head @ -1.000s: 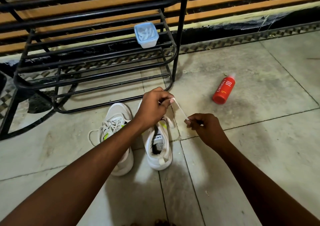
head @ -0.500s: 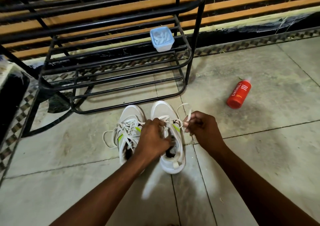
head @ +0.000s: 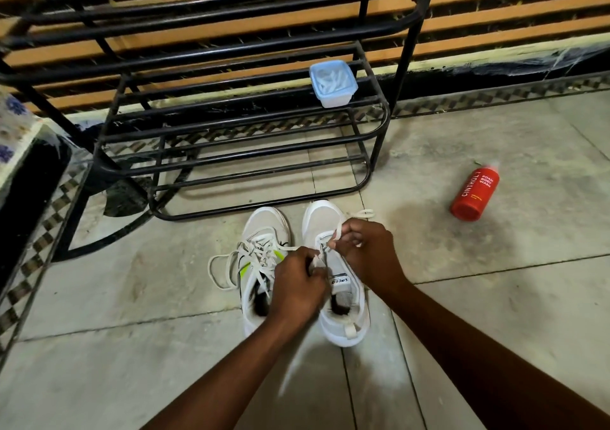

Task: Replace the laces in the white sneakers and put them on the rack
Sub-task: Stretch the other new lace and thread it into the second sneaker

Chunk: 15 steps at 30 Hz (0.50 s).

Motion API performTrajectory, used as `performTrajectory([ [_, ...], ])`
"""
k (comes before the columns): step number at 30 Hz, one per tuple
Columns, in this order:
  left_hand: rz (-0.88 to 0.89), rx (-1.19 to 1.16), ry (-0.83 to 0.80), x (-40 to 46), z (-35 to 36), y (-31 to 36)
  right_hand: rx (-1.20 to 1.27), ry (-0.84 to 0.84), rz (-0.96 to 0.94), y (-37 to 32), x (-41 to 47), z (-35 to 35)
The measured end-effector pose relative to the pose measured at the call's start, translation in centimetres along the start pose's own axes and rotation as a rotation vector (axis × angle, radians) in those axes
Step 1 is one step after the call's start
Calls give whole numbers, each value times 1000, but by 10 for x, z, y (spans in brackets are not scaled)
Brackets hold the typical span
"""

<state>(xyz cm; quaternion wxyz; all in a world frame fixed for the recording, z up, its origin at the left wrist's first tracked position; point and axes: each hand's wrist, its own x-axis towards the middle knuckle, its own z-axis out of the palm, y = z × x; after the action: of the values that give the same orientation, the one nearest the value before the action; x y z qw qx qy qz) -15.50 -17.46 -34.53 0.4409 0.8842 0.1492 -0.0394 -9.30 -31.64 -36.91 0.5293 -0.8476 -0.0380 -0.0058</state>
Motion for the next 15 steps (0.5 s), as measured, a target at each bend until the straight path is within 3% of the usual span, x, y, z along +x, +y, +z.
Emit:
performTrajectory([
  [10,-61,-65,-51,5,2,-9,-121,85,-17,2,0,15],
  [15,-84,-91,-78,5,1,-10,-193,-65,-51,-1,6,10],
])
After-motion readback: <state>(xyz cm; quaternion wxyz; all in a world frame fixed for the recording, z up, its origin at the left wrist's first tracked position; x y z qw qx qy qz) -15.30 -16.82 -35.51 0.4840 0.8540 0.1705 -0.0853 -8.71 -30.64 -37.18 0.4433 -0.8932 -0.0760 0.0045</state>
